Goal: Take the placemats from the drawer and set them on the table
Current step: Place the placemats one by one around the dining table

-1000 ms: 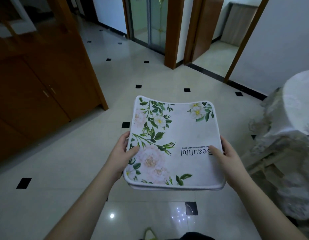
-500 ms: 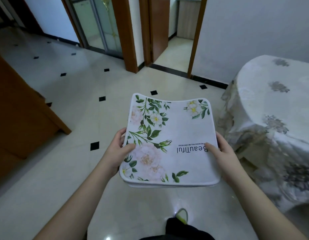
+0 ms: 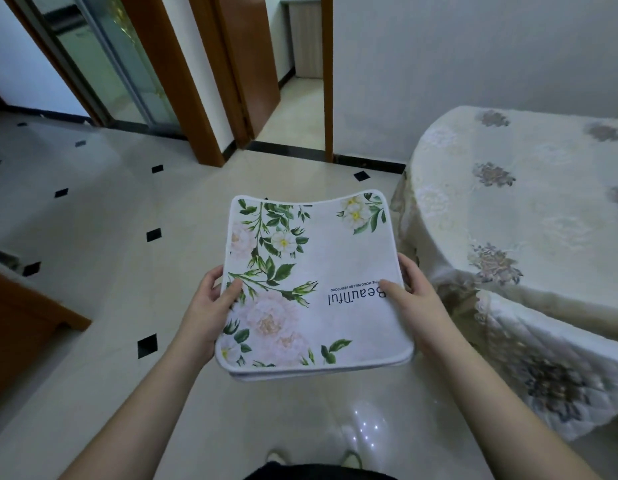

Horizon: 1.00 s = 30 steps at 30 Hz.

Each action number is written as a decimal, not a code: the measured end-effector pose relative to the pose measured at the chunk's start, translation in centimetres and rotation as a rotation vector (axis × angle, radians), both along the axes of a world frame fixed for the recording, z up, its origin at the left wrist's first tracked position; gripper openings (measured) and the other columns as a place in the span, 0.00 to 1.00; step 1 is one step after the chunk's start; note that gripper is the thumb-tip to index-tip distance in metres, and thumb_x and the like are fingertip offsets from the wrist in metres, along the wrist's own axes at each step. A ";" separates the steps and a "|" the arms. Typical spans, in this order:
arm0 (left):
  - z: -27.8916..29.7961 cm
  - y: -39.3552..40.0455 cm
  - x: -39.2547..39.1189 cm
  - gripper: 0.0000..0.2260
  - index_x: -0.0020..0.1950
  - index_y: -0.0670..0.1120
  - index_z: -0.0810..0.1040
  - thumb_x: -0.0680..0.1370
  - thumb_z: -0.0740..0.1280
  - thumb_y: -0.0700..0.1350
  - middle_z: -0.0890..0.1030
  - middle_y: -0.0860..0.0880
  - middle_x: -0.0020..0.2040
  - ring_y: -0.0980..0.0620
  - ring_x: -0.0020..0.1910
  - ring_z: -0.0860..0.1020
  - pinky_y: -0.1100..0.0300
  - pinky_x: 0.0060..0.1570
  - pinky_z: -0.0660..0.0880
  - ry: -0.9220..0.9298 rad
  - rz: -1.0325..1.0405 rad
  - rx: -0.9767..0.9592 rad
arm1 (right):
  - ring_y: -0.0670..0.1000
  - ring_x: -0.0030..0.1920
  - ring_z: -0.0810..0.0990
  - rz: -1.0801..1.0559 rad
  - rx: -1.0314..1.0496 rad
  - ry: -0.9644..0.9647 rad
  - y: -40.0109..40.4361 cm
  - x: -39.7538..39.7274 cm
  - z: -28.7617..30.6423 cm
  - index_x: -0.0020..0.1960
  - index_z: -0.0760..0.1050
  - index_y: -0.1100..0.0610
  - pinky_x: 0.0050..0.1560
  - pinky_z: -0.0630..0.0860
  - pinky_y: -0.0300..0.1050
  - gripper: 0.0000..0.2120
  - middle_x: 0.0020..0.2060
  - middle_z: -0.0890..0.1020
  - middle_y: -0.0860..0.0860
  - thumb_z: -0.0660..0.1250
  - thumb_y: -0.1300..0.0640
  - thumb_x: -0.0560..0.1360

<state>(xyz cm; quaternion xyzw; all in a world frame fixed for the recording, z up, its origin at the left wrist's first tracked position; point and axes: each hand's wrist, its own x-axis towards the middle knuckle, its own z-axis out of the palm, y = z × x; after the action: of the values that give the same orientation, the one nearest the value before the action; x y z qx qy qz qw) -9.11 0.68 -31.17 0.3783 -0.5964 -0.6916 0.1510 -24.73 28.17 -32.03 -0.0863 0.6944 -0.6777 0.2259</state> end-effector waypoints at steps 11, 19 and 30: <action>-2.0 -5.1 -9.7 0.16 0.68 0.48 0.71 0.81 0.67 0.43 0.84 0.44 0.55 0.45 0.45 0.86 0.52 0.38 0.82 0.016 -0.069 0.039 | 0.50 0.54 0.83 -0.077 0.054 -0.018 -4.5 -8.0 -1.2 0.69 0.69 0.47 0.53 0.81 0.49 0.24 0.59 0.81 0.48 0.66 0.63 0.77; -2.9 -14.4 -17.6 0.17 0.69 0.50 0.70 0.81 0.66 0.44 0.83 0.46 0.58 0.43 0.49 0.85 0.46 0.45 0.82 0.025 -0.127 0.031 | 0.51 0.51 0.84 -0.097 0.115 -0.013 -13.4 -15.2 -1.3 0.65 0.71 0.41 0.55 0.80 0.58 0.22 0.58 0.81 0.47 0.67 0.60 0.76; -3.3 -21.5 -28.7 0.19 0.70 0.49 0.70 0.80 0.68 0.41 0.83 0.46 0.59 0.43 0.50 0.85 0.47 0.44 0.82 0.006 -0.244 0.023 | 0.51 0.48 0.85 -0.196 0.165 -0.042 -19.2 -23.4 -1.1 0.68 0.68 0.44 0.49 0.83 0.51 0.22 0.58 0.81 0.50 0.65 0.61 0.78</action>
<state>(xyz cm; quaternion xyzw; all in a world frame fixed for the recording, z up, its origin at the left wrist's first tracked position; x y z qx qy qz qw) -37.85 -20.84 -34.48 0.3024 -0.6297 -0.7128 0.0632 -48.15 8.94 -33.18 0.0152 0.7480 -0.6389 0.1793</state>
